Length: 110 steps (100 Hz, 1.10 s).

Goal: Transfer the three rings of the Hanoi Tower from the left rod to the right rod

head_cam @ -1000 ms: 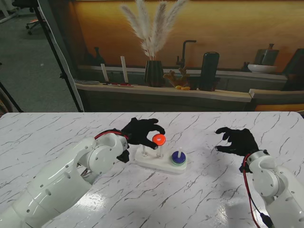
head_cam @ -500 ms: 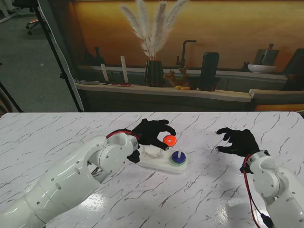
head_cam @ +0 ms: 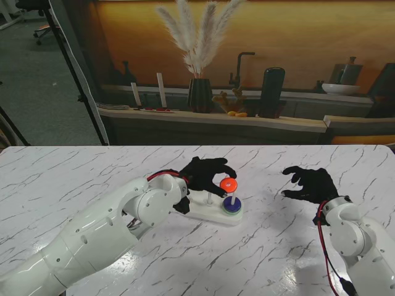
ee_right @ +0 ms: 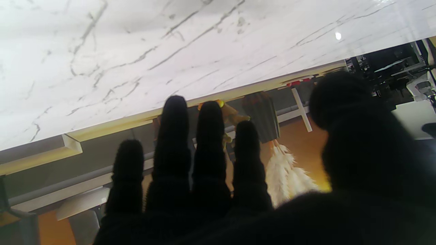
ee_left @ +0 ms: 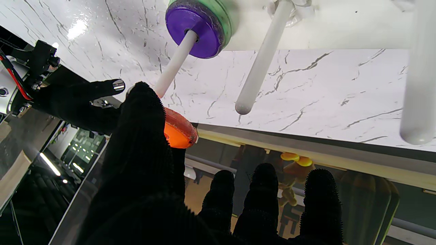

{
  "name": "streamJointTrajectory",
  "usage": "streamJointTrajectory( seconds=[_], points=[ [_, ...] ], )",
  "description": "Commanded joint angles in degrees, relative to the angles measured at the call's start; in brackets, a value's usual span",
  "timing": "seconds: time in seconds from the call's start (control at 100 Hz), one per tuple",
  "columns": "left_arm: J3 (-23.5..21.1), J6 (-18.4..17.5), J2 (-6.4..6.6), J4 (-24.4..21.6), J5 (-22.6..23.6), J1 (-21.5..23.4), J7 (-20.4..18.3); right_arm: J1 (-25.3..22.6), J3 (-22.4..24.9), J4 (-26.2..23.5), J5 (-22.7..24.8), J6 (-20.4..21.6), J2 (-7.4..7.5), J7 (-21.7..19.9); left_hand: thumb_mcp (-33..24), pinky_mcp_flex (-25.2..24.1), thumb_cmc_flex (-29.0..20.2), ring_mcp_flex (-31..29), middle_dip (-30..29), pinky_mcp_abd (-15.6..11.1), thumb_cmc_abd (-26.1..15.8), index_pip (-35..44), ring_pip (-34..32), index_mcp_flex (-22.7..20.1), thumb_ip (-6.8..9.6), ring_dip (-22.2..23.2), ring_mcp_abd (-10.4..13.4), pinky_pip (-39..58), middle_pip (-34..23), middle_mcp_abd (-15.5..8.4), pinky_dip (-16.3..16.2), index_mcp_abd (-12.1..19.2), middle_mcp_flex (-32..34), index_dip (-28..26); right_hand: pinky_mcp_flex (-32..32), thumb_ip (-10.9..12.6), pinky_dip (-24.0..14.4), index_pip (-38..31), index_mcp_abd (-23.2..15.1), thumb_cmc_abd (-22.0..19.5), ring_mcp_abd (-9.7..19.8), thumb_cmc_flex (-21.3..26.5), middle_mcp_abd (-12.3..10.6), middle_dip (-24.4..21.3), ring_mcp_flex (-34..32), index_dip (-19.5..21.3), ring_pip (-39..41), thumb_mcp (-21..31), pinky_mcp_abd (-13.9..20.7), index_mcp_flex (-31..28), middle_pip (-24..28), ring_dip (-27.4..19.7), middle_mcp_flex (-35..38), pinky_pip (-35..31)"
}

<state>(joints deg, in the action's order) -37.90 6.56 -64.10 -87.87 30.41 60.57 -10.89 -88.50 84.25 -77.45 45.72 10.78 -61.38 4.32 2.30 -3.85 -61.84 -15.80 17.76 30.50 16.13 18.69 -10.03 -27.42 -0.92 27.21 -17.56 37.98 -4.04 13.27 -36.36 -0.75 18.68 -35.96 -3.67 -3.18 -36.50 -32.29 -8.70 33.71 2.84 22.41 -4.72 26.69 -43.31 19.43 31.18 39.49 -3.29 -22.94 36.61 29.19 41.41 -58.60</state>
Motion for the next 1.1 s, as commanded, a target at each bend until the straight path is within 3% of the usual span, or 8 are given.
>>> streamJointTrajectory(
  seconds=[0.0, 1.09],
  points=[
    [0.38, -0.81, -0.60, 0.26, -0.33, -0.12, -0.62, -0.48, -0.12, 0.01, 0.04, 0.06, -0.29, 0.07, -1.95, -0.29, -2.83, -1.05, 1.22, 2.03, -2.17, 6.02, -0.53, -4.72, 0.02, 0.76, -0.45, 1.81, -0.21, -0.01, -0.57, 2.61, 0.95, -1.97, 0.61, 0.94, 0.13, -0.56, -1.49, -0.40, 0.47, -0.31, -1.22, 0.79, -0.70, 0.12, 0.94, -0.69, -18.52, -1.08, 0.96, 0.89, 1.48, -0.53],
    [3.67, -0.32, -1.59, 2.06, -1.12, -1.00, 0.90, -0.64, 0.00, 0.39, 0.20, 0.00, -0.29, 0.29, -1.99, -0.35, -2.70, -1.09, 1.29, 2.02, -2.29, 5.94, -0.63, -4.45, 0.04, 0.98, -0.37, 1.79, -0.24, -0.03, -0.70, 2.34, 0.87, -1.83, 0.59, 0.94, 0.13, -0.60, -1.44, -0.39, 0.48, -0.17, -1.25, 0.80, -0.75, 0.11, 1.01, -0.71, -18.56, -1.02, 1.01, 0.90, 1.51, -0.55]
  ],
)
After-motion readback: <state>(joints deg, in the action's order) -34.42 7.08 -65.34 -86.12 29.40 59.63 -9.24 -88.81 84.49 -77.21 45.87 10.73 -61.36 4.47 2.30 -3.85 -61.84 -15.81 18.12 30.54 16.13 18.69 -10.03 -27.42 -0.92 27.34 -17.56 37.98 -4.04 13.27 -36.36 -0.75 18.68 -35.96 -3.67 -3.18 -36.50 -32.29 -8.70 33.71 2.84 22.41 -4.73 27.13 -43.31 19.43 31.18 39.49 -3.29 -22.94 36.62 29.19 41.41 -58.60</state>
